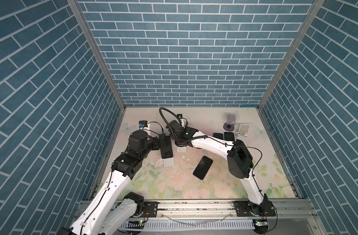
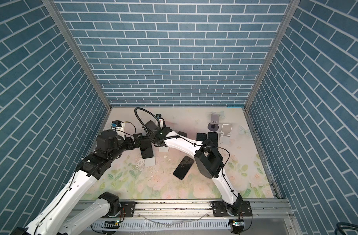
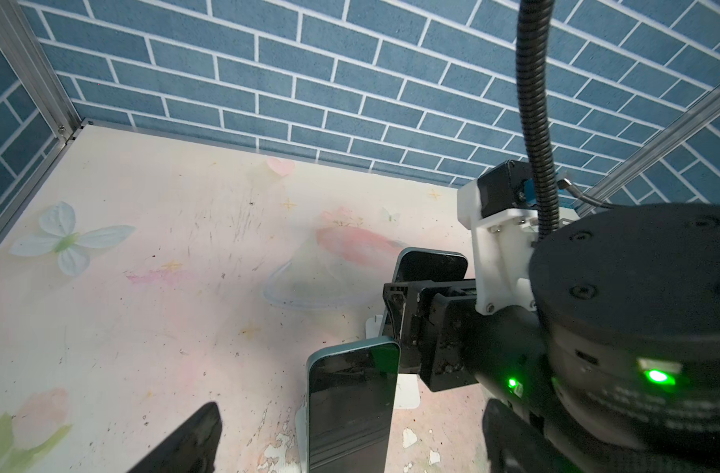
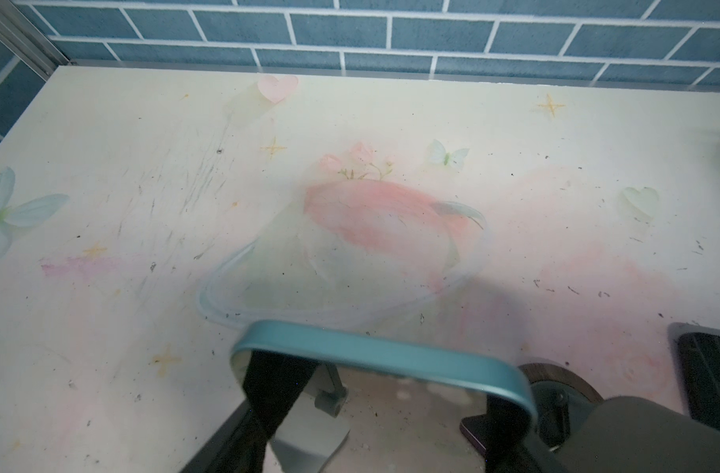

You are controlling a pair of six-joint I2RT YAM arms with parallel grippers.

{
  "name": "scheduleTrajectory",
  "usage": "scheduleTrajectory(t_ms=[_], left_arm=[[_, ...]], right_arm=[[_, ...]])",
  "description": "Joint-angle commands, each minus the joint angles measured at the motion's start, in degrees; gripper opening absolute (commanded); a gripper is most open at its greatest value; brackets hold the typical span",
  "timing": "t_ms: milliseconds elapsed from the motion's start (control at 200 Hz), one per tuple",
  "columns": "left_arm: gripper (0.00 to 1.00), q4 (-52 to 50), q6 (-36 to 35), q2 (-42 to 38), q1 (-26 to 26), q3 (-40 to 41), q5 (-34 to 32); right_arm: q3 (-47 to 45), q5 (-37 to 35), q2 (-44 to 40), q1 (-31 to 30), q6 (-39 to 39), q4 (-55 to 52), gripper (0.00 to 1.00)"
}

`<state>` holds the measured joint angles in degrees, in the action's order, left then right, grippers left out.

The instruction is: Remove the phone from the phone stand

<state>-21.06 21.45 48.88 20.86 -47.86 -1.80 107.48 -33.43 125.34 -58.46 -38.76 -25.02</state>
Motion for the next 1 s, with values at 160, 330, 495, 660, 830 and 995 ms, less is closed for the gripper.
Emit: scheduleTrajectory(t_ms=[160, 330, 495, 660, 830, 995], left_arm=[[0.99, 1.28, -0.10, 0.22, -0.47, 1.00, 0.74], [1.00, 1.28, -0.12, -0.02, -0.52, 1.01, 0.84], [1.00, 0.89, -0.10, -0.05, -0.52, 1.01, 0.58], [1.00, 0.76, -0.09, 0.21, -0.47, 0.85, 0.64], [1.00, 0.78, -0.17, 0.36, -0.47, 0.83, 0.49], [1.00, 0.84, -0.20, 0.88, -0.47, 0.83, 0.74]], right_arm=[[-9.09, 1.95, -5.58, -0.14, 1.94, 8.14, 0.59], [-10.88, 4.74, -7.45, -0.16, 5.13, 10.40, 0.56], [-11.89, 8.63, -9.09, -0.06, 7.58, 12.52, 0.55], [-11.04, 9.87, -10.06, 0.05, 9.09, 11.61, 0.54], [-11.13, 9.80, -11.33, 0.23, 9.92, 10.82, 0.54], [-11.50, 9.69, -12.72, 0.71, 9.94, 9.69, 0.54]])
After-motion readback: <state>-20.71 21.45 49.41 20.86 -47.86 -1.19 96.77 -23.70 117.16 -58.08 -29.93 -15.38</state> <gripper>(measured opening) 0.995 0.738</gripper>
